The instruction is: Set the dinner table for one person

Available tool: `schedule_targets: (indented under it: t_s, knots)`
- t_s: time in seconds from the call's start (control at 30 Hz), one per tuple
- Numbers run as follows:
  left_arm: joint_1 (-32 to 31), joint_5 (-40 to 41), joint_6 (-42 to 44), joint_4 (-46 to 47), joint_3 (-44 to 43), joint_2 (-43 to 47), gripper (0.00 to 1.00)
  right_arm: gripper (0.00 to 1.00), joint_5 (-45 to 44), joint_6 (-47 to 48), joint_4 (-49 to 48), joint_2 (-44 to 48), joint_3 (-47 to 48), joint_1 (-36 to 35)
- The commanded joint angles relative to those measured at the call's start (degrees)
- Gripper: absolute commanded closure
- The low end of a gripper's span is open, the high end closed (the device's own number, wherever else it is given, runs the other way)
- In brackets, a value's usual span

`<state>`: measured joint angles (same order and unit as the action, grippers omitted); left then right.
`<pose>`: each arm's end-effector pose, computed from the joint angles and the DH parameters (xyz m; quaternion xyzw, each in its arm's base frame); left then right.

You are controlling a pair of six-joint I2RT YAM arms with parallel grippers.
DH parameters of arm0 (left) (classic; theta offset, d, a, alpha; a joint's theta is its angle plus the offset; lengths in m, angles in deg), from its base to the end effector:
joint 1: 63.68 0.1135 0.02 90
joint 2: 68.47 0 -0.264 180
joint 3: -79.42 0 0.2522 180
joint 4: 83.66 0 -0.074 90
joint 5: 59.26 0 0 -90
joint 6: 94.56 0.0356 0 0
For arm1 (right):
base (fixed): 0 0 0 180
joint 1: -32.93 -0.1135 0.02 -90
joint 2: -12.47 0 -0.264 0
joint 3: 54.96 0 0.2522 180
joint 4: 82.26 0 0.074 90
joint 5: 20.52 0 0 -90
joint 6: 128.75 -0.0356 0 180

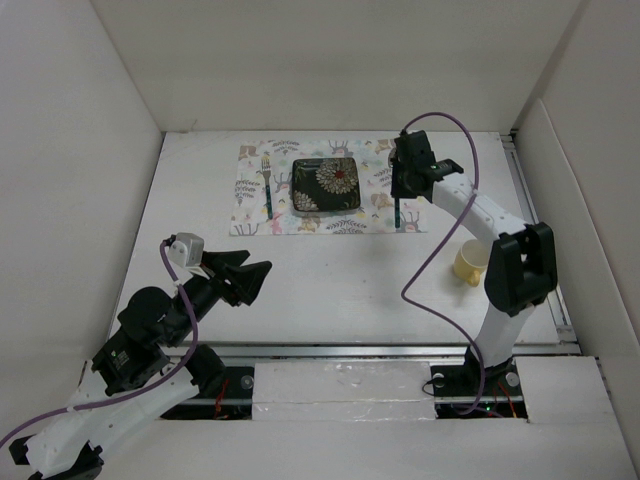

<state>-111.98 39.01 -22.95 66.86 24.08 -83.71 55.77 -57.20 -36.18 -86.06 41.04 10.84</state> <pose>0.0474 -0.0455 0.3655 0.1108 0.6297 -0.3834 0.6665 0.3580 0.1362 0.2820 0.0127 0.9297 0.0168 0.3678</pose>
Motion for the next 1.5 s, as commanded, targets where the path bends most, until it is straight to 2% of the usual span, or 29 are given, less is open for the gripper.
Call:
schedule_targets:
  t_s: [0.0,0.07,0.1,0.2,0.57,0.73,0.83,0.97,1.07,1.13,1.2,1.27,1.3,1.33,1.37,1.4,1.43,1.47]
  knots:
    - [-0.1,2.6,-0.3,1.4,0.4,-2.9,0.41,1.00,4.0,6.1,-1.8,-8.2,10.7,1.3]
    - [-0.1,3.3,-0.4,1.1,0.3,-4.3,0.41,1.00,5.8,6.6,-1.0,-15.6,15.9,1.9]
    - [-0.1,3.5,-0.4,1.0,0.3,-4.9,0.41,1.00,6.3,6.7,0.2,-17.9,21.0,1.9]
    - [0.5,4.4,-0.7,0.5,0.4,-6.3,0.41,1.00,6.5,6.3,0.0,-24.2,27.3,2.4]
    - [2.4,4.7,-0.5,0.9,0.2,-10.3,0.41,1.00,10.4,5.3,-1.9,-34.9,34.7,4.2]
    - [2.4,5.4,-0.5,0.6,0.2,-11.2,0.41,1.00,10.7,4.5,-4.0,-36.2,33.9,4.7]
    - [2.4,5.5,-0.5,0.8,0.2,-11.2,0.41,0.83,11.9,3.8,-4.3,-36.9,33.6,4.7]
    - [2.4,5.4,-0.5,0.6,0.2,-11.5,0.41,0.66,11.1,3.4,-5.6,-35.9,32.1,4.7]
    - [2.4,5.3,-0.4,1.0,0.2,-11.5,0.41,0.60,11.3,3.3,-6.5,-31.8,29.6,4.7]
    - [2.4,5.4,-0.5,0.4,0.2,-11.9,0.41,0.56,11.3,3.2,-8.6,-24.7,25.8,4.2]
    - [2.4,5.5,-0.5,0.3,0.2,-11.5,0.41,0.55,11.2,3.4,-8.6,-20.2,24.8,4.2]
    - [2.4,5.7,-0.4,0.7,0.3,-11.3,0.41,0.56,10.0,3.4,-9.7,-14.5,18.4,3.6]
    - [2.4,5.9,-0.4,0.8,0.3,-11.2,0.41,0.60,8.9,2.9,-12.9,-10.9,14.7,3.6]
    - [2.4,5.7,-0.4,0.3,0.2,-11.2,0.41,0.68,4.7,2.2,-15.2,-2.7,10.4,3.1]
    - [2.4,5.6,-0.4,0.3,0.1,-11.0,0.41,0.90,2.4,1.7,-18.1,1.7,0.3,3.1]
    - [2.4,5.4,-0.4,0.3,0.2,-10.5,0.42,1.00,0.2,-0.1,-22.9,6.0,-4.8,3.1]
    - [2.4,4.9,-0.1,0.6,0.1,-10.2,0.43,1.00,-2.8,-0.6,-24.6,14.1,-9.2,3.6]
    - [2.4,5.2,-0.1,1.0,0.3,-9.9,0.46,1.00,-3.7,-1.1,-25.3,17.8,-13.4,3.6]
